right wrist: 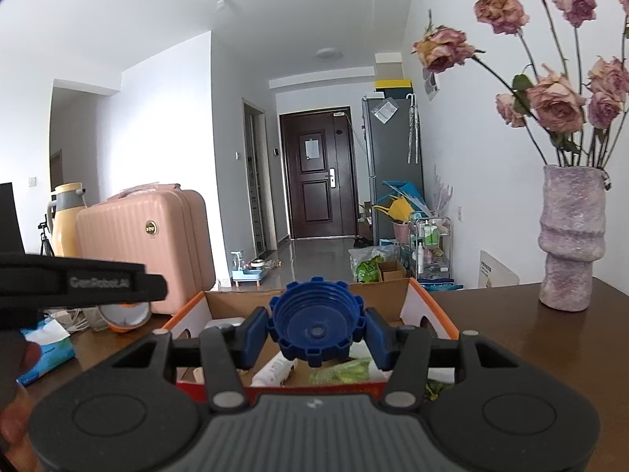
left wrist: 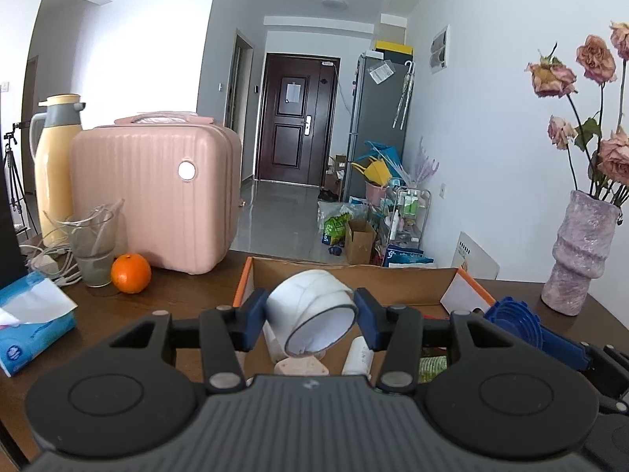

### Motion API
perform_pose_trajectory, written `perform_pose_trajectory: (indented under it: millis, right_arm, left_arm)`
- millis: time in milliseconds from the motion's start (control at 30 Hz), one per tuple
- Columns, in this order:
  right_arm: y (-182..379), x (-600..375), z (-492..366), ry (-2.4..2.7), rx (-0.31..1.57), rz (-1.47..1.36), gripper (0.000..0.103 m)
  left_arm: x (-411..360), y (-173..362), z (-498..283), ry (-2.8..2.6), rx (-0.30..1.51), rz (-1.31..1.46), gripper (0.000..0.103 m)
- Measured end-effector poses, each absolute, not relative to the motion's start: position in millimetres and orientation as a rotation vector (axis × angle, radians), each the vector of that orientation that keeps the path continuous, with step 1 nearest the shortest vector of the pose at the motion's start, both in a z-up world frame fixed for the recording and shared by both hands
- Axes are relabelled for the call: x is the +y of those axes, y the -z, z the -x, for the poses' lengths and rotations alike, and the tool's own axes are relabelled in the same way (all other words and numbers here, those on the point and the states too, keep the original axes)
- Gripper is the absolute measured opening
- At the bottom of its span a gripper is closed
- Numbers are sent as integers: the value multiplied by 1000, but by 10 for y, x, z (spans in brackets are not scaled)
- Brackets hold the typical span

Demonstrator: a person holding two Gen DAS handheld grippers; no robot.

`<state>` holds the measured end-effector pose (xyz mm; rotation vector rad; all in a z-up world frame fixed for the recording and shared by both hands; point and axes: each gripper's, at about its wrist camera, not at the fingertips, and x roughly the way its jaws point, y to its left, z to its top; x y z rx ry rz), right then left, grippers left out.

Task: Organize rigid objects
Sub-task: 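Carry the white tape roll and blue cap over the red box with both tools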

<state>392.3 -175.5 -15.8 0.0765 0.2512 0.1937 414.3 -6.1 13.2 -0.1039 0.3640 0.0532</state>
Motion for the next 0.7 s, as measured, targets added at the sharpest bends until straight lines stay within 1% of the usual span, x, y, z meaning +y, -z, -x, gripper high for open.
perform_pose_trajectory:
  millis: [700]
  right_arm:
    - [368,-1661,-4740,-195,297,-46,52]
  left_arm:
    - [-47,147,-4974,-69,406,49,50]
